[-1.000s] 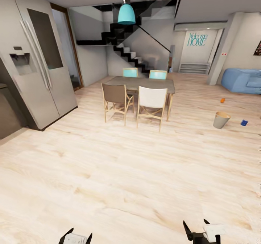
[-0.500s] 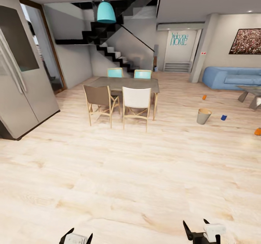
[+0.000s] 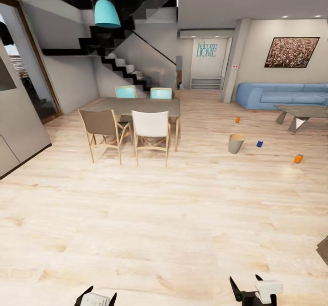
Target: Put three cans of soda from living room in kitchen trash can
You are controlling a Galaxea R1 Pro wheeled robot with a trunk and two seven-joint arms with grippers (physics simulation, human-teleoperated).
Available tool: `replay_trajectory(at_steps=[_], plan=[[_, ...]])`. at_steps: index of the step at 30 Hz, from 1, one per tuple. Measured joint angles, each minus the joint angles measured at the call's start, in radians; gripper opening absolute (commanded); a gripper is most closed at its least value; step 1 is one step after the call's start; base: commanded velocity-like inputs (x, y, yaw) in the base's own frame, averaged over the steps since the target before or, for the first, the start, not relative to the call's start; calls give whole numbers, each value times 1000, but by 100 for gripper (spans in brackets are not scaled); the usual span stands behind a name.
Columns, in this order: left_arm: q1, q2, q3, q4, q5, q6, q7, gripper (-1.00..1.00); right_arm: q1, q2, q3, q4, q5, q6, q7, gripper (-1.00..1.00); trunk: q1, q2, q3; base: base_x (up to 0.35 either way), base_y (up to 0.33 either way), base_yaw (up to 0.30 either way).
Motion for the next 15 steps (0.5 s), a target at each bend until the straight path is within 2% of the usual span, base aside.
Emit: replay_trajectory(at_steps=[7, 15], plan=[[0, 0, 0, 1, -1, 1, -1, 100, 0, 0, 3, 0, 0, 0, 0, 100, 0, 0, 0, 153, -253, -23], [0, 0, 0, 0, 0, 1, -3, 100, 0, 0, 4, 0, 0, 0, 0, 100, 0, 0, 0, 235, -198, -4]])
